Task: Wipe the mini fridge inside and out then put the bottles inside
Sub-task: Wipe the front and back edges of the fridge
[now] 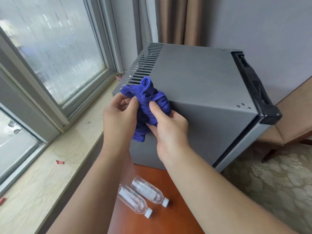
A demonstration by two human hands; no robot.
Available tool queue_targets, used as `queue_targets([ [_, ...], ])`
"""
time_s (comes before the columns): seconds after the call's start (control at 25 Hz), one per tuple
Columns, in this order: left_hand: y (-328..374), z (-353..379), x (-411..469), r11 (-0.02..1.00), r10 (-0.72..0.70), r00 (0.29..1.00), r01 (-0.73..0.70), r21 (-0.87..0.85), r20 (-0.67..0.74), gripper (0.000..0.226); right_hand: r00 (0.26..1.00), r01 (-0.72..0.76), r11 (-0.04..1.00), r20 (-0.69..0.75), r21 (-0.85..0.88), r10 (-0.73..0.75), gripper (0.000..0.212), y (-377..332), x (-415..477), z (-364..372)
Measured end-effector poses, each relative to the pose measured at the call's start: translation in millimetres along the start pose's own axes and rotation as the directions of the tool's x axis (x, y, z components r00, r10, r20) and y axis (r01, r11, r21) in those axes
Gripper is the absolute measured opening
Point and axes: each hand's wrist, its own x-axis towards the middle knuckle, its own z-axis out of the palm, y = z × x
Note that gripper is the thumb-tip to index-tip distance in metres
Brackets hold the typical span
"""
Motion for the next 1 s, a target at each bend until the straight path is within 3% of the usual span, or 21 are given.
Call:
queue_targets([
  [0.16,12.6,75.8,-44.5,0.985,0.089,0.993,-0.099,0.143,0.073,0.011,0.999,0.046,0.999,-0.026,0.017,-0.046,0.020,-55.9,-8.3,-81.1],
  [0.4,28.4,206.8,-124.9,0.980,0.128,0.983,-0.146,0.134,0.134,0.020,0.971,0.230,0.959,-0.031,-0.165,-0.238,0.022,-147.2,-12.8,-206.8],
  [0.52,43.9,242.8,-133.5,0.958,0.175,0.977,-0.198,0.206,0.124,0.017,0.974,0.223,0.962,0.007,-0.156,-0.225,0.020,-174.4,-4.2,-237.2],
  [0.68,25.1,256.5,-156.0,0.931,0.204,0.977,-0.213,0.298,0.061,0.014,0.992,0.123,0.983,0.030,-0.138,-0.120,0.022,-165.4,9.7,-262.3],
  [1.0,-77.2,243.1,-175.1,0.943,0.034,0.999,-0.034,0.330,0.007,0.017,1.000,0.010,0.897,-0.010,-0.443,-0.016,0.038,-99.6,42.6,-299.7],
])
